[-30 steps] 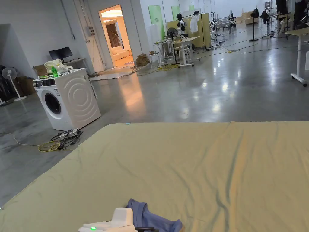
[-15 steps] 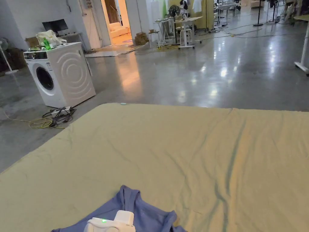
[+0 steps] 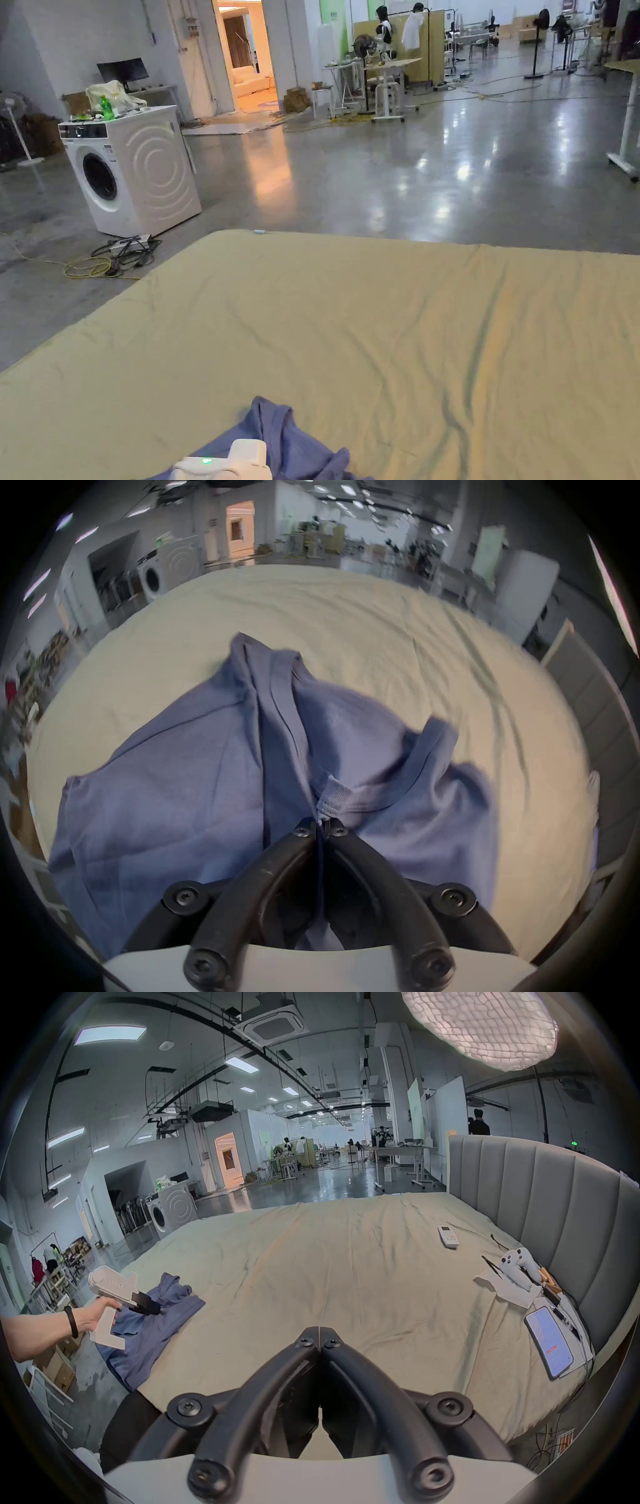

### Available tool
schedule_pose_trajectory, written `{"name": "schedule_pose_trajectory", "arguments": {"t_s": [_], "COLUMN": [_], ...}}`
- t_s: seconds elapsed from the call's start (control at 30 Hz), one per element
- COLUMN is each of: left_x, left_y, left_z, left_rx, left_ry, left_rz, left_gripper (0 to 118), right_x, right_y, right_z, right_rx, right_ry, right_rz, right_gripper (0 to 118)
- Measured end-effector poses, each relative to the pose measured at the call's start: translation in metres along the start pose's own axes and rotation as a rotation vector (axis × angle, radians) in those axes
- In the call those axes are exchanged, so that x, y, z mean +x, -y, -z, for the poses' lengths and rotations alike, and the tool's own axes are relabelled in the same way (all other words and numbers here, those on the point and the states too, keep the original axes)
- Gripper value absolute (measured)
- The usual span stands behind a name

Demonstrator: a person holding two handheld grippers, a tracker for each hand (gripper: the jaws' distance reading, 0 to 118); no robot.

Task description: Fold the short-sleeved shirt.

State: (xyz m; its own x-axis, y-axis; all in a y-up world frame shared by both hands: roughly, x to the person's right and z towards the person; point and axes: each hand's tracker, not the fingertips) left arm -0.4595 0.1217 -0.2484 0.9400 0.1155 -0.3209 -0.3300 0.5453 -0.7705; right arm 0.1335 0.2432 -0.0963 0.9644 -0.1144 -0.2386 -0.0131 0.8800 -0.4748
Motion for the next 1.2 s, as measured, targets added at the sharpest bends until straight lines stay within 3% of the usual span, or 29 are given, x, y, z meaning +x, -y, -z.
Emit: {"name": "schedule_pose_trajectory", "arguments": {"t_s": [0.1, 0.17, 0.37, 0.53, 0.7, 0.87, 1.0, 1.2], "left_x": [-0.025, -0.042, -0.041, -0.022, 0.088, 0.24, 0.357, 0.511], "left_y": [-0.016, -0.024, -0.042, -0.088, -0.117, -0.099, -0.045, 0.086], "left_z": [-0.037, -0.067, -0.165, -0.219, -0.24, -0.202, -0.151, -0.101], "left_rx": [0.138, 0.223, 0.372, 0.52, 0.505, 0.401, 0.226, -0.074], "left_ry": [0.12, 0.191, 0.178, 0.247, 0.312, 0.556, 0.718, 0.969], "left_rz": [-0.218, -0.285, -0.222, -0.151, 0.144, 0.295, 0.478, 0.615], "left_gripper": [3, 3, 3, 3, 3, 3, 3, 3], "right_x": [0.005, 0.01, 0.017, 0.031, 0.051, 0.064, 0.079, 0.104], "right_y": [0.0, 0.0, 0.011, 0.022, 0.033, 0.039, 0.047, 0.067], "right_z": [-0.014, -0.023, -0.057, -0.073, -0.09, -0.111, -0.131, -0.152], "right_rx": [0.033, 0.038, 0.072, 0.084, 0.136, 0.154, 0.174, 0.128], "right_ry": [0.003, -0.012, -0.07, -0.043, -0.021, 0.042, 0.112, 0.244], "right_rz": [0.01, 0.046, 0.086, 0.123, 0.266, 0.284, 0.322, 0.37], "right_gripper": [0, 0, 0, 0, 0, 0, 0, 0]}}
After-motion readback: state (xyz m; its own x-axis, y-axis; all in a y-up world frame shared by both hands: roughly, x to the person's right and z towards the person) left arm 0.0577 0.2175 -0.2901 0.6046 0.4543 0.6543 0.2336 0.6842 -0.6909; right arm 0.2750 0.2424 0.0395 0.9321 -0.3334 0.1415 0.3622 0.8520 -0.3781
